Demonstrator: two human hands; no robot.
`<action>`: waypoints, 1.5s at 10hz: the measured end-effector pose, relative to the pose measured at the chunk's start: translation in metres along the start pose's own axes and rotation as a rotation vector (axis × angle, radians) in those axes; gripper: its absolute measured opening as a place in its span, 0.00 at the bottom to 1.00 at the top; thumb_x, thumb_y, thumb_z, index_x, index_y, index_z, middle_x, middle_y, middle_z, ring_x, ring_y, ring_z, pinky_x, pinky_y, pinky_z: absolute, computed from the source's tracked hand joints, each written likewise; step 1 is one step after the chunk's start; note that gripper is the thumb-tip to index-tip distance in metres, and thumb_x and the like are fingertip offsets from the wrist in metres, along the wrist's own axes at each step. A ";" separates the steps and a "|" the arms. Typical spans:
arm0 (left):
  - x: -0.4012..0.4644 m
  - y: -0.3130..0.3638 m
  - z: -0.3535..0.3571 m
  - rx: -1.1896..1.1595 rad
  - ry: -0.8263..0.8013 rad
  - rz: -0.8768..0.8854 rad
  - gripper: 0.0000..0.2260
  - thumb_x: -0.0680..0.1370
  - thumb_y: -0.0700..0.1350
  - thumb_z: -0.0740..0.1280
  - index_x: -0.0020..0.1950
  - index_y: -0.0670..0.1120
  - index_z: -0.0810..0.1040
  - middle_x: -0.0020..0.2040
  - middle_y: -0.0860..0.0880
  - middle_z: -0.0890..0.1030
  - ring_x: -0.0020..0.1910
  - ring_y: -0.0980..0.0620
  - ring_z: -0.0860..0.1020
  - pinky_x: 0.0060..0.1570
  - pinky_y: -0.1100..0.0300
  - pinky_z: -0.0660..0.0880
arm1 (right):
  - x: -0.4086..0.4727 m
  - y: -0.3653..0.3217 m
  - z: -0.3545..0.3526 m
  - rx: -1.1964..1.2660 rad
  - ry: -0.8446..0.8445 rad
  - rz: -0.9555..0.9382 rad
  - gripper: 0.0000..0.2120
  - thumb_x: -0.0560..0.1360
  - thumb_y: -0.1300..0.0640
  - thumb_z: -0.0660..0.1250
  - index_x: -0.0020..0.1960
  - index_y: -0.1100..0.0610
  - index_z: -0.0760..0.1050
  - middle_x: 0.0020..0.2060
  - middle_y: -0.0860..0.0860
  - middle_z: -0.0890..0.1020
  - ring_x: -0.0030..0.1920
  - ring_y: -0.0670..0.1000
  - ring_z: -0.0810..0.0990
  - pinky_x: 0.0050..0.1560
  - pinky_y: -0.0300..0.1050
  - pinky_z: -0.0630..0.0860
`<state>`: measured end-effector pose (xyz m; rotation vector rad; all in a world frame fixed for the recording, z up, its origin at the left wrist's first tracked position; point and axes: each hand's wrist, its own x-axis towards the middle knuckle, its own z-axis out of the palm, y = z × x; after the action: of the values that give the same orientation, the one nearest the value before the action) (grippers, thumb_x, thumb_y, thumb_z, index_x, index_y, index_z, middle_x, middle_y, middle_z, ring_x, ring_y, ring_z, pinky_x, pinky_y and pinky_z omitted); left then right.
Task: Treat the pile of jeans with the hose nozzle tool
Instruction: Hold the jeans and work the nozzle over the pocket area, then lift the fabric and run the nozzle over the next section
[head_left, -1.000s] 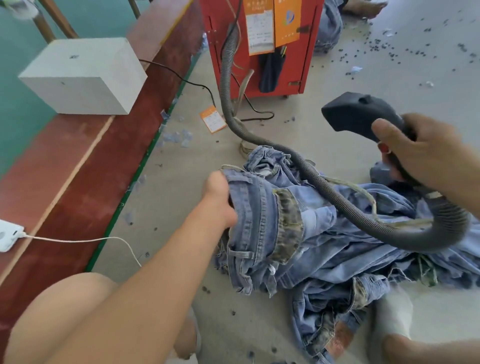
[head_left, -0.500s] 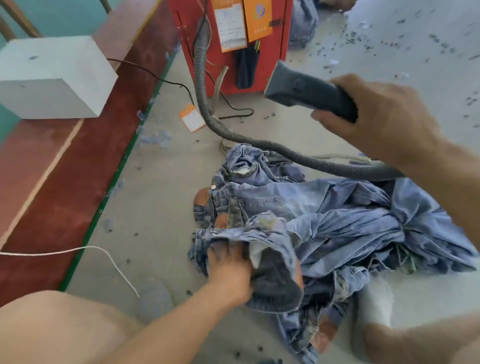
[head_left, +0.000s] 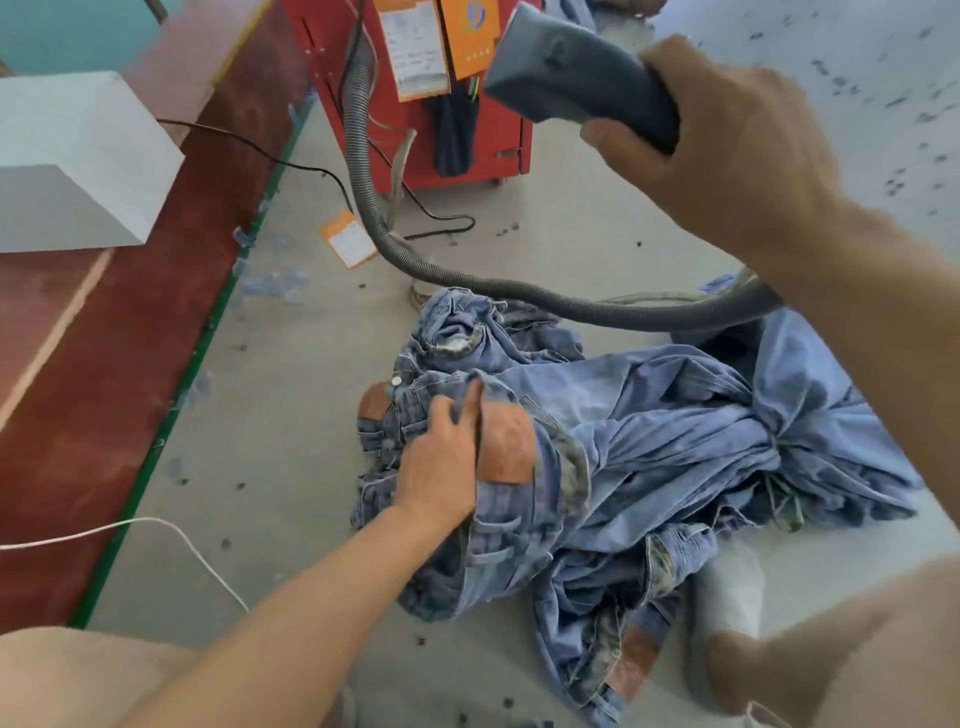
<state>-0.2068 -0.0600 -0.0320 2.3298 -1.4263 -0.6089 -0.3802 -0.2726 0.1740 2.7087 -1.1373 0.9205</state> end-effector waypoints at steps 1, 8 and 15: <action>0.024 -0.046 -0.032 -0.625 -0.049 -0.624 0.19 0.86 0.43 0.57 0.77 0.40 0.69 0.64 0.34 0.79 0.55 0.39 0.84 0.51 0.47 0.82 | 0.001 0.001 -0.004 0.008 0.015 0.051 0.27 0.81 0.34 0.58 0.61 0.58 0.74 0.38 0.53 0.73 0.36 0.57 0.70 0.39 0.50 0.64; 0.006 -0.043 -0.156 -1.861 0.017 -0.063 0.30 0.80 0.61 0.69 0.78 0.48 0.70 0.68 0.47 0.80 0.69 0.46 0.77 0.69 0.48 0.74 | -0.004 -0.003 -0.010 0.010 -0.011 0.081 0.27 0.81 0.35 0.59 0.58 0.60 0.74 0.37 0.54 0.74 0.34 0.57 0.70 0.38 0.49 0.63; -0.001 -0.068 -0.045 -1.382 -0.007 -0.851 0.15 0.86 0.55 0.60 0.57 0.43 0.74 0.54 0.40 0.85 0.46 0.43 0.86 0.40 0.44 0.84 | -0.031 -0.012 0.033 0.032 -0.339 -0.032 0.30 0.76 0.25 0.53 0.57 0.49 0.72 0.33 0.48 0.75 0.30 0.53 0.75 0.36 0.55 0.79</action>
<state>-0.1327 -0.0266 -0.0273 1.5438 0.2338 -1.2475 -0.3722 -0.2538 0.1320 2.9780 -1.1305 0.4892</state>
